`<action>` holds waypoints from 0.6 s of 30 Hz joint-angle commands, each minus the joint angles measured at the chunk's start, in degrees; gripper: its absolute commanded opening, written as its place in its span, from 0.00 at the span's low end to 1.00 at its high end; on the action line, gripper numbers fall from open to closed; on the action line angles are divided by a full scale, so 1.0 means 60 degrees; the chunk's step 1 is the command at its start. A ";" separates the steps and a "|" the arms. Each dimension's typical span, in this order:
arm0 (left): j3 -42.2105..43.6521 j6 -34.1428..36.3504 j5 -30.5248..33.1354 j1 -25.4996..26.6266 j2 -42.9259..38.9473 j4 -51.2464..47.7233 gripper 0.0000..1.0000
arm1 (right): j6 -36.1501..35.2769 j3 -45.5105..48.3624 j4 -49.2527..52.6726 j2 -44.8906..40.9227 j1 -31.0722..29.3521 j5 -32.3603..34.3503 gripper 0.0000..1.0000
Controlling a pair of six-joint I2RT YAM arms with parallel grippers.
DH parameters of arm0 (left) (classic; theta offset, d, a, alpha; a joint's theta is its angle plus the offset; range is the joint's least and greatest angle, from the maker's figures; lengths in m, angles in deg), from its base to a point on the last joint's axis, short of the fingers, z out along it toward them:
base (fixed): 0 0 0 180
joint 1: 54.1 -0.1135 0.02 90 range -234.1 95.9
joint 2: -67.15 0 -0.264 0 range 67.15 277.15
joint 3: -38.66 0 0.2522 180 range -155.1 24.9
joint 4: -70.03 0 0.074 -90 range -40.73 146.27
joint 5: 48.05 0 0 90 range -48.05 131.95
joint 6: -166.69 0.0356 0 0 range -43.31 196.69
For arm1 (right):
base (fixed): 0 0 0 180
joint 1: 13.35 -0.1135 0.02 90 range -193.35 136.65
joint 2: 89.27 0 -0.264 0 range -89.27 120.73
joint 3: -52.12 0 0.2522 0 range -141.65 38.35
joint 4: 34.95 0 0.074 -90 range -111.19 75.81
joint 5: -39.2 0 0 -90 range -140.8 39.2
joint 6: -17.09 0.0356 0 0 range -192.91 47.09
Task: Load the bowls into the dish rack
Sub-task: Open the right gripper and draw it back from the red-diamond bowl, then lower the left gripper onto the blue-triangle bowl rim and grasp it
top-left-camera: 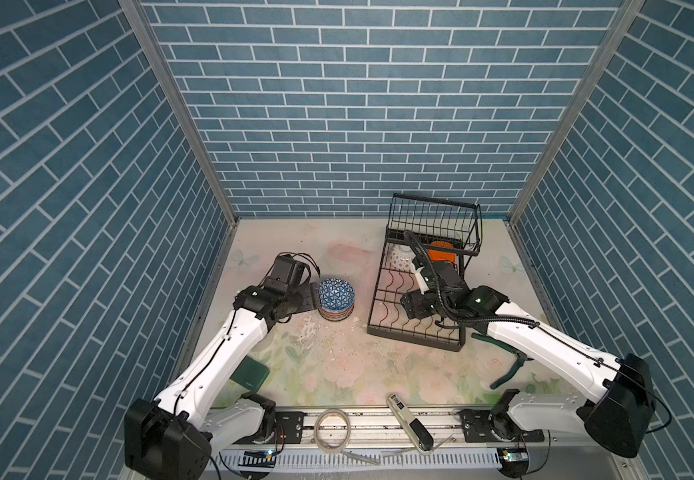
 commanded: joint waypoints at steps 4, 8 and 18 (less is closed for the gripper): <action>-0.0700 0.0209 0.0854 0.0534 0.0673 -0.0640 0.82 | 0.0471 0.0372 -0.0050 0.0132 -0.0046 0.0064 0.80; -0.1012 0.0196 0.1128 0.0854 0.1155 -0.0716 0.79 | 0.0471 0.0459 -0.0106 0.0089 -0.0046 0.0161 0.80; -0.1625 0.0178 0.1139 0.1018 0.2396 -0.0852 0.65 | 0.0602 0.0769 -0.0327 0.0000 -0.0046 0.0096 0.80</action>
